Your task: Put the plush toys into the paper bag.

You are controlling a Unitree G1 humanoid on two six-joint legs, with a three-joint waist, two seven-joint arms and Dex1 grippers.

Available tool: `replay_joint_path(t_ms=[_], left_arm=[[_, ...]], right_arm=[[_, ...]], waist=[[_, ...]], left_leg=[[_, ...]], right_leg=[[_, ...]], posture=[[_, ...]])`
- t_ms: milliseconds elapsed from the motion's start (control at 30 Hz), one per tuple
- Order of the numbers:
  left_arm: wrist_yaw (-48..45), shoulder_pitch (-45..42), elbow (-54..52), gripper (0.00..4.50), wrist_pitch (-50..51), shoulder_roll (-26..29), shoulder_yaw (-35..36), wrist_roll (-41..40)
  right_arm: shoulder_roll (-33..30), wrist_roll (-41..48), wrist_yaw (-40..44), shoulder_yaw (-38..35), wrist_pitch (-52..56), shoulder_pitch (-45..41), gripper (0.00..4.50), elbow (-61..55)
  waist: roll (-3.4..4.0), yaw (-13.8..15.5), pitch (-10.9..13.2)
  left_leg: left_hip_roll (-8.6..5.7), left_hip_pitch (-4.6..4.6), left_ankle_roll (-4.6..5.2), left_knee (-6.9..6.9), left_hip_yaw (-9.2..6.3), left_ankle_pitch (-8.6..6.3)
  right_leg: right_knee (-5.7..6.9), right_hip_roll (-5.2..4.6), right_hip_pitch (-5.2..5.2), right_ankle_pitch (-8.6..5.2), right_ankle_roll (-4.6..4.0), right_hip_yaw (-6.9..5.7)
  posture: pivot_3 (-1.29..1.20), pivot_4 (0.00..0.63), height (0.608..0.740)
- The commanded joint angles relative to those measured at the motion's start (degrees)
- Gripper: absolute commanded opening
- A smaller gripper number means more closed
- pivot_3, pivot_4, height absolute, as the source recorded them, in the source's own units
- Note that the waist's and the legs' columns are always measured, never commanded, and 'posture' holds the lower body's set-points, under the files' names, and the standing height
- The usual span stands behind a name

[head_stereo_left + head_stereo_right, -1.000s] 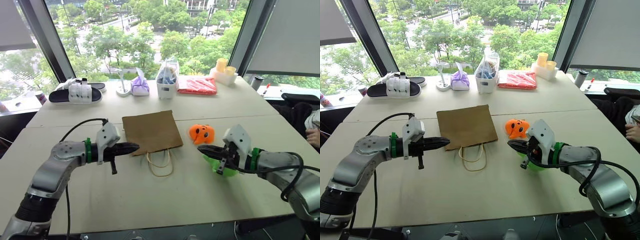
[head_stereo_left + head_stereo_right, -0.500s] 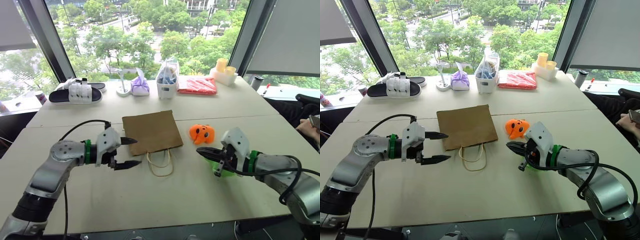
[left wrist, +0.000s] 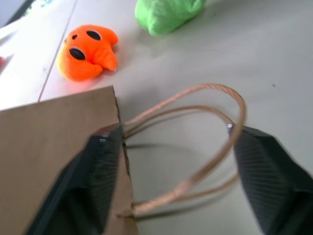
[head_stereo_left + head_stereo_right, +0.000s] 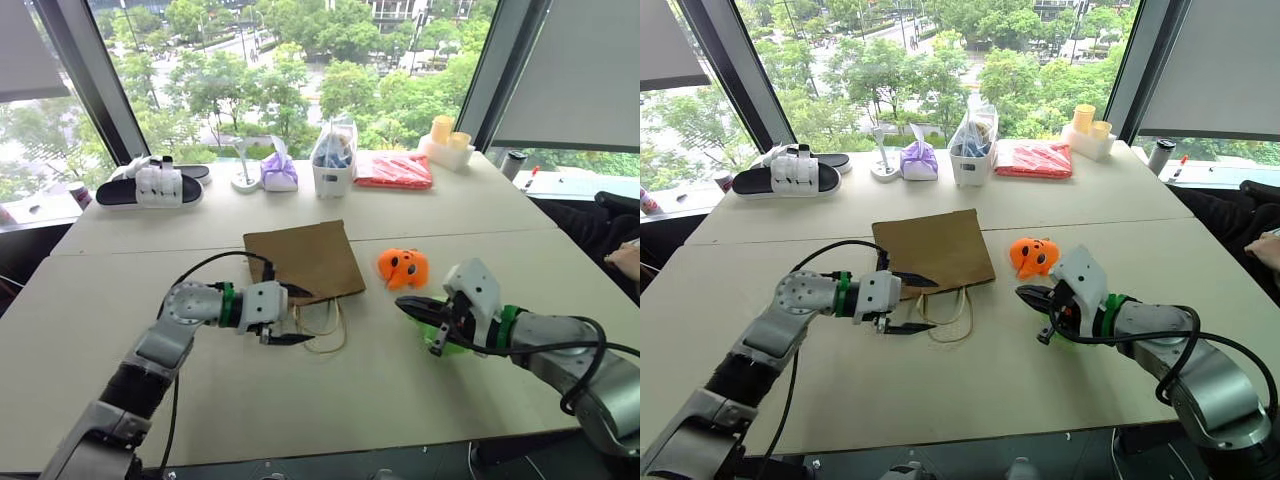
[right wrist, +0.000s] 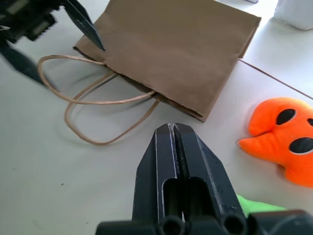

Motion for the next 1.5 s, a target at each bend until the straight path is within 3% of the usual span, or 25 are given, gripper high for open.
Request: replay_joint_path(t_ms=[33, 133, 300, 533, 833, 1067, 1233, 1367, 1500], left_arm=[[-0.80, -2.15, -1.14, 1.61, 1.56, 0.16, 1.75, -2.74], [-1.08, -3.64, -2.36, 0.05, 5.81, -0.41, 3.01, -5.75], [1.37, -6.80, -6.51, 0.05, 16.63, -2.07, 6.88, -12.65], [3.25, -5.58, -13.02, 0.05, 26.54, -1.25, 8.96, -17.55], [10.31, -6.11, -18.64, 0.05, 36.26, -2.02, 13.95, -23.57], [19.82, -15.79, -13.23, 0.05, 40.28, -4.06, 21.99, -27.68], [21.33, -21.94, -9.40, 0.05, 39.12, -3.78, 24.89, -28.64], [21.08, -22.60, -9.02, 0.05, 38.49, -3.66, 24.86, -28.35], [17.58, -16.30, -14.35, 0.05, 40.71, -4.17, 20.81, -29.09]], right_arm=[[2.45, -0.21, -2.57, 1.16, -0.13, 3.45, 0.00, -4.39], [6.25, -2.28, -5.70, 5.18, -0.80, 5.44, 0.00, -4.08], [17.09, -9.30, -12.88, 14.53, -4.54, 1.00, 0.00, 3.38], [30.53, -21.35, -19.56, 24.08, -12.85, -12.42, 0.00, 25.39], [43.79, -27.94, -27.26, 21.88, -26.03, -24.31, 0.00, 57.02], [44.57, -29.23, -25.48, 20.13, -28.63, -26.39, 0.00, 63.12], [43.93, -29.72, -23.51, 20.01, -28.02, -25.70, 0.00, 63.14], [43.78, -30.34, -22.85, 20.16, -27.23, -24.38, 0.00, 61.63], [43.27, -30.51, -22.36, 20.00, -24.98, -22.17, 0.00, 56.29]], waist=[[0.00, 0.05, 0.00], [0.00, 0.02, 0.00], [-0.01, -0.28, 0.00], [0.02, -1.62, -0.01], [0.03, -1.75, -0.01], [0.02, -1.69, -0.02], [0.04, -1.91, -0.03], [0.04, -1.97, -0.03], [0.07, -1.94, -0.06]], left_leg=[[0.00, 0.00, 0.00, 0.00, 0.00, 0.00], [0.00, 0.00, 0.00, 0.02, -0.01, 0.00], [-0.01, 0.02, 0.00, 0.08, -0.04, 0.01], [-0.01, 0.06, -0.03, -0.01, -0.11, 0.02], [-0.01, 0.05, -0.11, -0.07, -0.16, 0.07], [-0.02, 0.07, -0.43, -0.08, -0.19, 0.25], [-0.03, 0.11, -0.52, -0.11, -0.16, 0.30], [-0.02, 0.13, -0.56, -0.16, -0.16, 0.32], [-0.02, 0.14, -0.56, -0.19, -0.16, 0.32]], right_leg=[[0.00, 0.00, 0.00, 0.00, 0.00, 0.00], [0.03, 0.00, 0.00, 0.00, 0.00, 0.00], [0.08, 0.02, 0.02, 0.00, 0.00, 0.01], [0.18, 0.08, -0.08, 0.00, 0.00, 0.03], [0.21, 0.08, -0.17, 0.01, -0.01, 0.10], [0.26, 0.09, -0.17, 0.01, -0.02, 0.09], [0.29, 0.10, -0.16, 0.01, -0.02, 0.09], [0.29, 0.10, -0.17, 0.01, -0.02, 0.09], [0.29, 0.10, -0.16, 0.01, -0.02, 0.12]], posture=[[0.00, 0.150, 0.740], [0.00, 0.150, 0.740], [0.00, 0.150, 0.740], [0.00, 0.150, 0.740], [0.00, 0.150, 0.740], [0.00, 0.150, 0.740], [0.00, 0.150, 0.740], [0.00, 0.150, 0.740], [0.00, 0.150, 0.740]])
